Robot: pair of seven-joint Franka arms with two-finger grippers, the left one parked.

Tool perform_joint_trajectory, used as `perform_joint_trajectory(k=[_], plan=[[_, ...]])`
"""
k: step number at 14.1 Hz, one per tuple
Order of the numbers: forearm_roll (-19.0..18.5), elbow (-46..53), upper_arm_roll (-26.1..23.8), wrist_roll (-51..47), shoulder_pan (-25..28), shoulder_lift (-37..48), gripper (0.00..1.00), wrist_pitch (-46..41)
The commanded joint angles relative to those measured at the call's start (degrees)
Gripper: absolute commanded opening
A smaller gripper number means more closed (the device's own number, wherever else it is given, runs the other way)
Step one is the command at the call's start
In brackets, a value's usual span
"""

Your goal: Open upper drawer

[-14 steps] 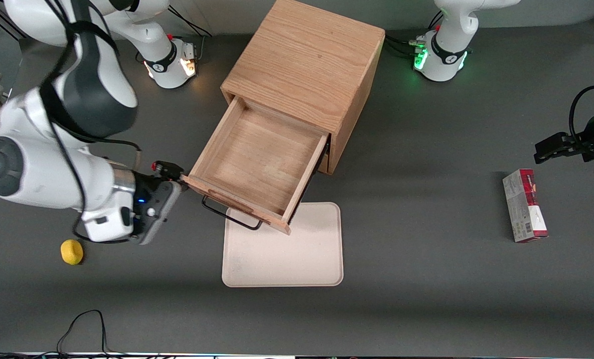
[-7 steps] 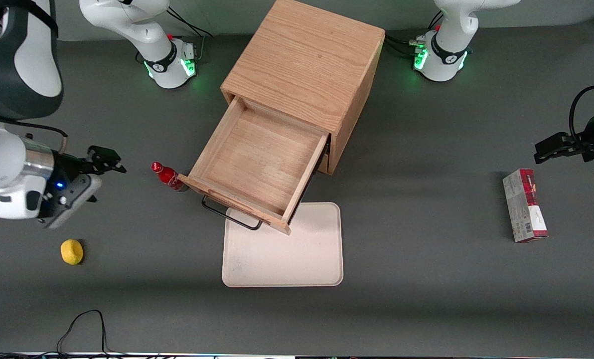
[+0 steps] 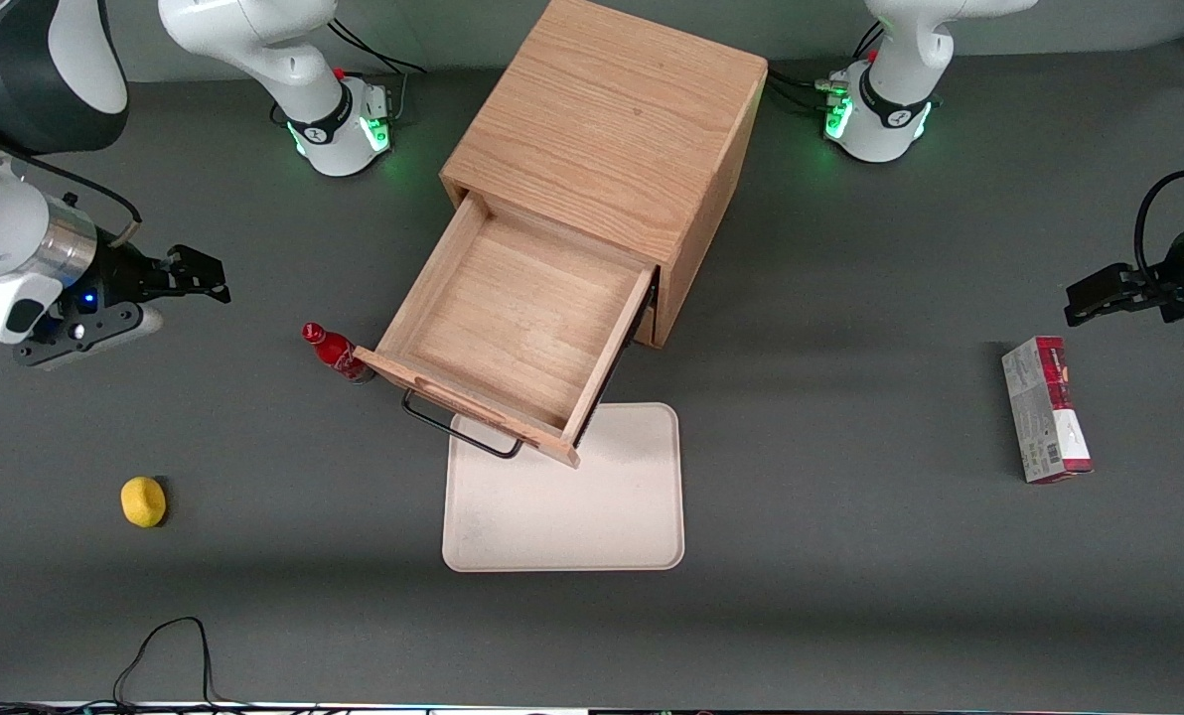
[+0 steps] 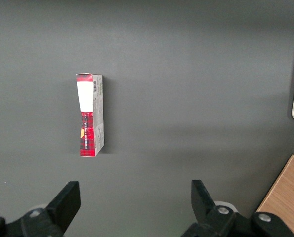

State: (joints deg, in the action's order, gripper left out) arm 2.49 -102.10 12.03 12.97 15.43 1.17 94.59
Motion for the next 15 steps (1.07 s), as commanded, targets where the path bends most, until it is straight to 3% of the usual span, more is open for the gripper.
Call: perform_joint_trajectory(k=[1,7,8,10,11,15], plan=[[-1.3,-1.8,0.5,-4.2,0.7,1.9,0.99,1.7],[1.2,-0.7,0.6,-12.6,-0.1,1.8,0.97,3.8],[1.5,-0.6,-0.7,-11.8,-3.4,1.9,0.98,2.9],[1.0,-0.4,-10.7,-12.3,-10.3,2.1,1.0,1.8],[0.8,0.0,-12.5,-12.4,-11.8,1.8,1.0,1.8],[0.5,0.9,-14.3,-10.3,-13.4,1.7,1.0,1.7]])
